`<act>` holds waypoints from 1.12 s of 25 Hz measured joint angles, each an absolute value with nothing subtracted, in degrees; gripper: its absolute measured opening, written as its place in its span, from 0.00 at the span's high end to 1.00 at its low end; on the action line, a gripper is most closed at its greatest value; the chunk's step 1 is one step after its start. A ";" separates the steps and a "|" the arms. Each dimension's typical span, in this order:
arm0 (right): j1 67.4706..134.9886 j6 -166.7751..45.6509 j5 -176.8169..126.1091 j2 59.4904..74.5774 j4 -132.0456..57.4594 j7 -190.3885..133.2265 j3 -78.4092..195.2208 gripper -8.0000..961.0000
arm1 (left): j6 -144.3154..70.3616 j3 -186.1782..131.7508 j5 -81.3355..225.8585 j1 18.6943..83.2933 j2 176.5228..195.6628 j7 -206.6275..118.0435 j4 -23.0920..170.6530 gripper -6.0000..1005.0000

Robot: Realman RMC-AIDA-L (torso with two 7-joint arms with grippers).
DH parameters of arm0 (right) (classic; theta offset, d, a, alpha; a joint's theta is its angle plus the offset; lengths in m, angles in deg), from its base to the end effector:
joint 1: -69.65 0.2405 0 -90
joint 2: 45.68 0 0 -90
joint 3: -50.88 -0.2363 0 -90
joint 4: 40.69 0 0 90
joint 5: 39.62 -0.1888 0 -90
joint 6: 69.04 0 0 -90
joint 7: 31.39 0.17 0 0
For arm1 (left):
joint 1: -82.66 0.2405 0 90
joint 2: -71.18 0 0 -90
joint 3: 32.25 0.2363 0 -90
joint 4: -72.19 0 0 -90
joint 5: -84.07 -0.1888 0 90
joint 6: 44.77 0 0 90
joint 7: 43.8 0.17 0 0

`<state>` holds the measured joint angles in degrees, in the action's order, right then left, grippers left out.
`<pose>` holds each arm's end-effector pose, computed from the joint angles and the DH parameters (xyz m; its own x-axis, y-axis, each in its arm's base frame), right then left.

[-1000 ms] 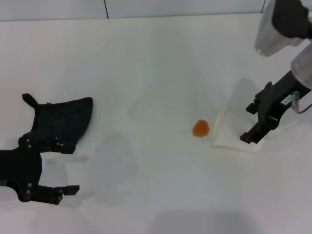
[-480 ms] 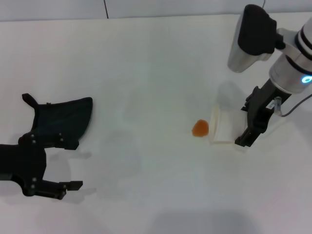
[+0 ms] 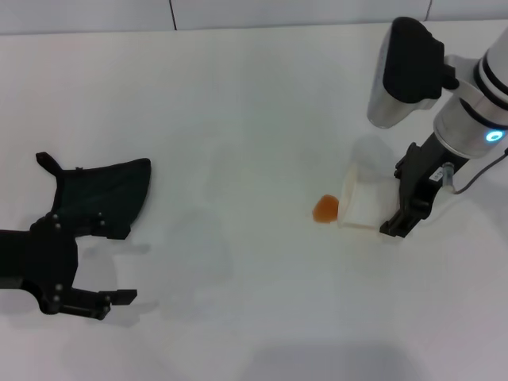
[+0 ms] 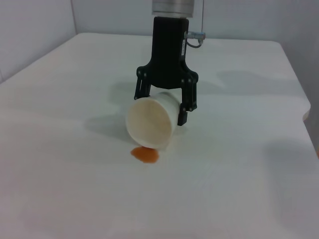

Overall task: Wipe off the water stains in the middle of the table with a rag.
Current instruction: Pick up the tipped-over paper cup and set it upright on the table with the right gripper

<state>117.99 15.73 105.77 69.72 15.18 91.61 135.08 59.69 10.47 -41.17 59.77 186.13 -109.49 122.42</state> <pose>0.1805 0.3536 -0.0376 0.8402 -0.2626 0.4744 -0.1853 -0.9613 -0.2039 -0.2638 0.2567 0.0223 0.9672 0.0970 0.2347 0.1249 -0.9864 -0.1070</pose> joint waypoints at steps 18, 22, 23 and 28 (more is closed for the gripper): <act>95.84 6.35 74.83 69.67 16.28 60.17 116.74 0.32 | 59.80 10.22 -41.15 59.53 186.05 -109.25 122.46 0.12; 93.52 4.24 59.56 69.69 6.00 44.81 116.72 0.36 | 59.76 10.20 -41.10 59.47 186.02 -109.21 122.46 0.12; 93.38 4.16 56.00 69.70 3.02 40.58 116.65 0.36 | 59.73 10.16 -41.08 59.47 186.03 -109.19 122.46 0.12; 93.13 5.65 37.75 69.71 -14.75 17.96 116.43 0.36 | 59.68 10.12 -40.95 59.74 186.14 -109.18 122.46 0.12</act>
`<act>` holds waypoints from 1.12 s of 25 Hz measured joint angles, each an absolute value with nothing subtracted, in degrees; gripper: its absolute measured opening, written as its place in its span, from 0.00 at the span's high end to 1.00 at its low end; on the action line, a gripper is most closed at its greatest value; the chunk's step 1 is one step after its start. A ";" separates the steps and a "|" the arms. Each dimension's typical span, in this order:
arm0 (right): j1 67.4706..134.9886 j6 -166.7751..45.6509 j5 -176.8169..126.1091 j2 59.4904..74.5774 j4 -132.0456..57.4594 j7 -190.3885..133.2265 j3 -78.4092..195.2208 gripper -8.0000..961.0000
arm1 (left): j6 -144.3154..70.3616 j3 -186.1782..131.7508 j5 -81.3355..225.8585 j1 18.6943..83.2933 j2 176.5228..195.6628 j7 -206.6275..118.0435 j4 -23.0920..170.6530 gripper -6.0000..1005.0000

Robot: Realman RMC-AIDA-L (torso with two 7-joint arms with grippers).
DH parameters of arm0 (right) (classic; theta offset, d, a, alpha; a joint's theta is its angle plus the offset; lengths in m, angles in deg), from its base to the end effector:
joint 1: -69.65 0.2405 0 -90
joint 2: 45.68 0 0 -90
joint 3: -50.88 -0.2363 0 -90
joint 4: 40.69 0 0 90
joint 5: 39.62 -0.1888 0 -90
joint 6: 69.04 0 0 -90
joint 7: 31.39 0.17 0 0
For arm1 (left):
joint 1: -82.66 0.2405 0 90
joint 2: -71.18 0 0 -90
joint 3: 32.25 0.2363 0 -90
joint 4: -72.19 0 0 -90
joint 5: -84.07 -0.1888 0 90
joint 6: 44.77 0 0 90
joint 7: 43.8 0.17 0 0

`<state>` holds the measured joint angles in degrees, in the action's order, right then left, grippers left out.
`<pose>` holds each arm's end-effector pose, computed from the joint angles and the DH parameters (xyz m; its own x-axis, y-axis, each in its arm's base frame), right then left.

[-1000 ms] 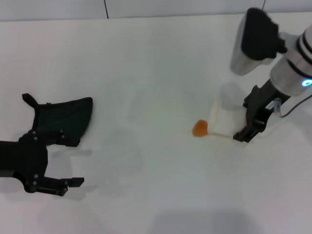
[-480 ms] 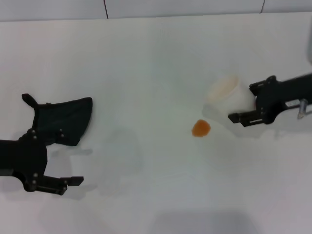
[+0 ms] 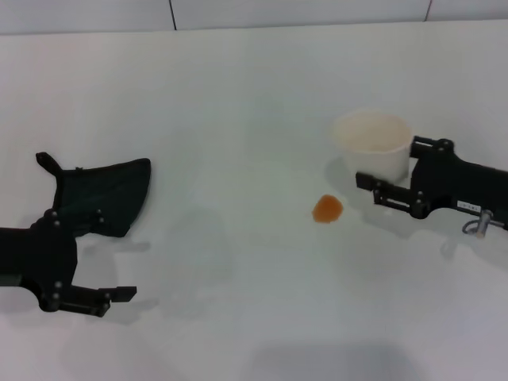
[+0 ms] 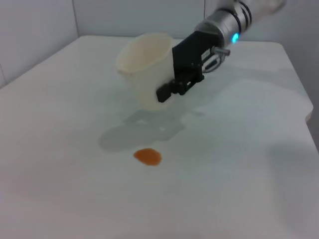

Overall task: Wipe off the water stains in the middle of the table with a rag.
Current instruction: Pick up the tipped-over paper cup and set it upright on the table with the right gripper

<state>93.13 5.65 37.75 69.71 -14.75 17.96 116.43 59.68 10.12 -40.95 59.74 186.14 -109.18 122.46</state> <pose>0.2464 0.3127 -0.0255 0.8361 -0.0592 -0.5454 -0.3370 -0.8399 -0.4255 -0.2633 0.2577 0.0232 0.9667 0.0905 0.2395 0.1209 -0.9860 -0.1153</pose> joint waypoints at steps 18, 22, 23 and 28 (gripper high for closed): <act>93.07 1.65 21.98 70.33 -32.80 -4.37 116.34 0.37 | 59.77 10.38 -40.81 59.41 186.40 -109.19 122.81 0.12; 92.87 0.42 21.42 70.33 -33.10 -5.07 116.47 0.34 | 59.79 10.32 -40.81 59.39 186.51 -109.19 122.79 0.12; 92.55 0.31 21.38 70.33 -33.24 -6.34 116.54 0.32 | 59.80 10.27 -40.81 59.38 186.51 -109.18 122.75 0.12; 91.71 3.05 21.25 70.11 -33.36 -7.25 116.55 0.15 | 59.87 10.13 -40.81 59.48 186.50 -109.19 122.73 0.12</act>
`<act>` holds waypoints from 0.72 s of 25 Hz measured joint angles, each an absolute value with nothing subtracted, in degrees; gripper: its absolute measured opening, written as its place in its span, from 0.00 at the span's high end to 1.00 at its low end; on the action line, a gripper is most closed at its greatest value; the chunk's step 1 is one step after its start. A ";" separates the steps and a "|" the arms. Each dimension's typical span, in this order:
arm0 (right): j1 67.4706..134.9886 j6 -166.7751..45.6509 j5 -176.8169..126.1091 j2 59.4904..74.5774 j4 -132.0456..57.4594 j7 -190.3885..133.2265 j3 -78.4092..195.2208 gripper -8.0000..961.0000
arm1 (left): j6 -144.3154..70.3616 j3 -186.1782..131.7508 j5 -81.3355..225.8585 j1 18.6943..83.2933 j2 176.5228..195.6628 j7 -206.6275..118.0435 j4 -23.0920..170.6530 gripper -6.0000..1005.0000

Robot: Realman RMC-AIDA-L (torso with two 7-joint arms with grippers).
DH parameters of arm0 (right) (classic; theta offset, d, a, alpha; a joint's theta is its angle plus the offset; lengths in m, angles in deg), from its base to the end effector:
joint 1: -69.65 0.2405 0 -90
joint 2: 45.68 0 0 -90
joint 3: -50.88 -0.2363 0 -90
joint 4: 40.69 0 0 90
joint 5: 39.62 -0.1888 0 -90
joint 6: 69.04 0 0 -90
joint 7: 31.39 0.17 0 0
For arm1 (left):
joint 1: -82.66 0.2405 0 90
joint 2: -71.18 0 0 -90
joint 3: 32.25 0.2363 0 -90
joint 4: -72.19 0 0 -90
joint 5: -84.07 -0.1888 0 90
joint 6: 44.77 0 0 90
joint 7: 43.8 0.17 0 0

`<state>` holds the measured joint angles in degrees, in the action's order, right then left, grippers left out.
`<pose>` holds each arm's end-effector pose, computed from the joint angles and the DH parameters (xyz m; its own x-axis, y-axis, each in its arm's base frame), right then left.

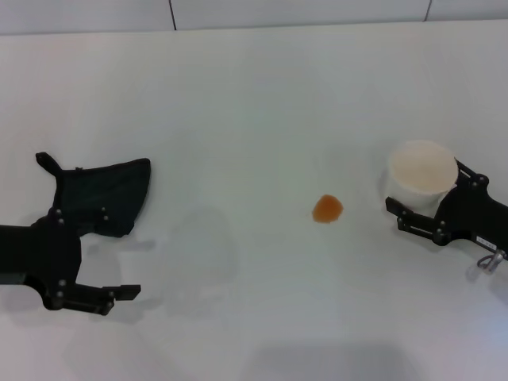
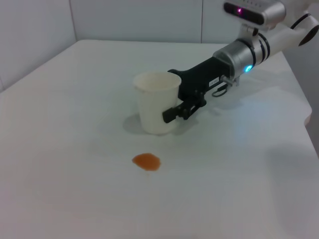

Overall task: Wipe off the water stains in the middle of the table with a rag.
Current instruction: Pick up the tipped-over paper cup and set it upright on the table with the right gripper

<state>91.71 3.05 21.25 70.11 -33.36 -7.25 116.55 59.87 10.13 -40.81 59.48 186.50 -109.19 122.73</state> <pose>0.2954 0.2895 -0.0375 0.8620 -0.0438 -0.5049 -0.3958 -0.6805 -0.6167 -0.2601 0.2585 0.0218 0.9658 0.0824 0.2458 0.1130 -0.9871 -0.1131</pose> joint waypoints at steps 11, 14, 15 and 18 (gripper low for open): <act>90.86 1.74 28.11 67.70 -26.71 6.19 120.86 0.09 | 59.82 10.04 -40.75 60.06 186.21 -110.08 122.78 0.12; 89.48 0.18 38.12 66.86 -18.72 16.89 120.78 0.09 | 59.85 10.02 -40.74 60.25 186.06 -110.60 122.80 0.12; 89.06 -0.03 40.33 66.76 -16.86 19.13 120.65 0.09 | 59.84 10.01 -40.74 60.32 186.04 -110.62 122.81 0.12; 86.50 -0.06 49.69 66.65 -6.76 28.54 120.10 0.09 | 59.77 9.97 -40.71 60.55 186.03 -110.66 122.82 0.12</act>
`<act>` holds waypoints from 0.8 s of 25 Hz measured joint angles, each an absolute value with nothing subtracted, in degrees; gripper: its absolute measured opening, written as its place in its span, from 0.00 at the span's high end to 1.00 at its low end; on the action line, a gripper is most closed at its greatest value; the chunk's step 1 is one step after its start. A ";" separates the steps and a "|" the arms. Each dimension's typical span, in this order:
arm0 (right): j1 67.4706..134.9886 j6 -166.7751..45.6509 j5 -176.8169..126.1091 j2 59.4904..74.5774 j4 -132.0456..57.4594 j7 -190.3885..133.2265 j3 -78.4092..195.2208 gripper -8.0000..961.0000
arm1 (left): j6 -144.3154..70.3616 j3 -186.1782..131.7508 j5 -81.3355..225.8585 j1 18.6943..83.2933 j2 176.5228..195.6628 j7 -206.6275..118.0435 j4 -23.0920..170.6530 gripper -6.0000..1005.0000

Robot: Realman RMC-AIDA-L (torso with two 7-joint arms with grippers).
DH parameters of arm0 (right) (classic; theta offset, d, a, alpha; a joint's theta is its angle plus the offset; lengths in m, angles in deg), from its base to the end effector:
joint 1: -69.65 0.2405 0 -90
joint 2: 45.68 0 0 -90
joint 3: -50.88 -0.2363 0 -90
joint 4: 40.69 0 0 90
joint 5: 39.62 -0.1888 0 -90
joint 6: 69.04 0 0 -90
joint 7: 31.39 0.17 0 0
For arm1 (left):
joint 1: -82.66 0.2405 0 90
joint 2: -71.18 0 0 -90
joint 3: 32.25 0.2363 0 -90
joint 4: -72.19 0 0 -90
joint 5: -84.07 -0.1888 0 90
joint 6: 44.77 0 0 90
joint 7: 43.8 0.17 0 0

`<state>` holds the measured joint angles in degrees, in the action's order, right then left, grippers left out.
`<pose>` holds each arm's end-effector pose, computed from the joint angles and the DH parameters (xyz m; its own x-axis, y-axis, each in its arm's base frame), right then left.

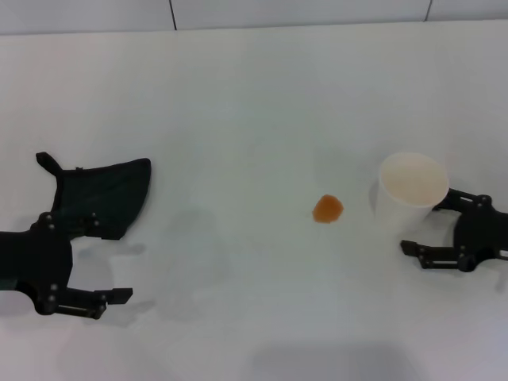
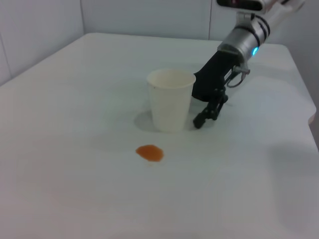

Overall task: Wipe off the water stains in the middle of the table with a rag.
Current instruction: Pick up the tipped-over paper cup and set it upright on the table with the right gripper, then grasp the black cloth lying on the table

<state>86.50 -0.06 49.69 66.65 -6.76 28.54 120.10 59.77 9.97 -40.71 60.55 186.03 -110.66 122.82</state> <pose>0.3014 0.2879 -0.0186 0.9124 -0.2346 -0.3356 -0.3651 -0.8369 -0.4078 -0.2664 0.2550 0.0252 0.9621 0.1237 0.2429 0.1555 -0.9810 -0.1164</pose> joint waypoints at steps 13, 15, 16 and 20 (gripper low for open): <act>88.11 12.89 70.55 65.60 13.00 48.98 113.33 0.09 | 59.57 7.04 -41.04 60.96 185.43 -113.52 122.90 0.12; 88.81 14.93 73.79 65.70 15.46 51.23 112.39 0.09 | 59.09 7.04 -41.07 60.98 184.93 -114.71 122.94 0.12; 89.16 15.93 75.46 65.72 16.84 52.77 112.11 0.09 | 58.54 7.04 -41.08 61.03 184.64 -115.57 122.98 0.12; 90.87 19.69 80.41 65.55 21.74 58.99 111.90 0.09 | 57.22 7.04 -41.25 61.14 183.67 -118.85 123.79 0.12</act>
